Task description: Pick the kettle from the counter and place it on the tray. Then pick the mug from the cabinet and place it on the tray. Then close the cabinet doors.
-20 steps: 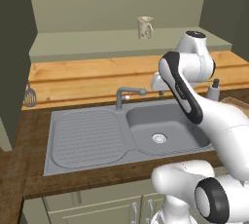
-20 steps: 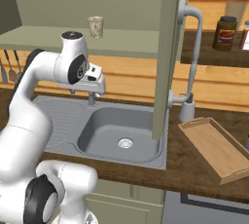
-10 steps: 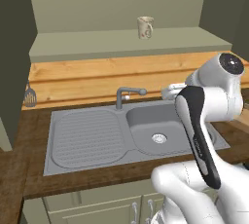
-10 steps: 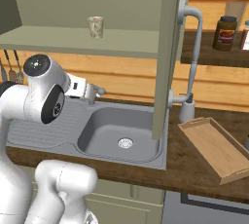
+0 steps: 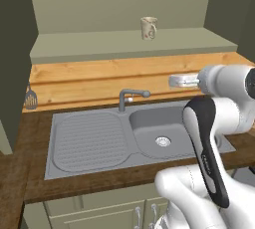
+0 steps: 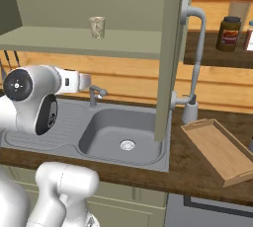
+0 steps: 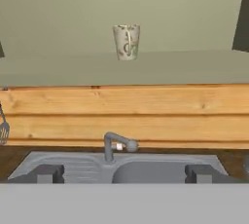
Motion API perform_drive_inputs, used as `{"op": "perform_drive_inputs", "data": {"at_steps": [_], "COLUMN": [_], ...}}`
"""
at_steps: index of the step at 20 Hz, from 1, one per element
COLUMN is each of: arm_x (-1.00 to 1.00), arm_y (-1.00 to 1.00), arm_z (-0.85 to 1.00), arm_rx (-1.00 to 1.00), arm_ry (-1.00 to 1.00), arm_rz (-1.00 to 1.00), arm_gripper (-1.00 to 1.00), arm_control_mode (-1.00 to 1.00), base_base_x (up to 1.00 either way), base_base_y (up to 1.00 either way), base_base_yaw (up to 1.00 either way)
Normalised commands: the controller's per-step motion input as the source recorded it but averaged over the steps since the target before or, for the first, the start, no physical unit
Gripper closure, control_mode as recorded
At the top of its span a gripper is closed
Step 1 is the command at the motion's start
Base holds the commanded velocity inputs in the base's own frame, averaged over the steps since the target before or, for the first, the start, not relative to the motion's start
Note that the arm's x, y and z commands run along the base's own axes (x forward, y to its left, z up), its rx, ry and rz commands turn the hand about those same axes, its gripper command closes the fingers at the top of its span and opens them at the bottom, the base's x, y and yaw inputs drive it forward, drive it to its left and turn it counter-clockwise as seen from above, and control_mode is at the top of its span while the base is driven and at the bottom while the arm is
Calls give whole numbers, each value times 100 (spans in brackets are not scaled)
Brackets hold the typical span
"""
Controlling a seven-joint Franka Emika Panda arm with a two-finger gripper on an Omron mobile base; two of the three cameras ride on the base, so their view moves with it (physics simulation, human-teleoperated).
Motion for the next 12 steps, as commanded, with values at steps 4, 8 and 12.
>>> {"op": "perform_drive_inputs", "data": {"at_steps": [4, 8, 12], "arm_x": [3, 7, 2], "arm_y": [0, 4, 4], "arm_z": [77, 59, 45], "arm_rx": [0, 0, -1], "arm_ry": [-19, -9, -3], "arm_rz": [0, 0, 0], "arm_gripper": [-100, -100, -100], "arm_control_mode": [-100, -100, -100], "base_base_x": [0, 0, 0], "base_base_y": [0, 0, 0], "base_base_yaw": [0, 0, 0]}}
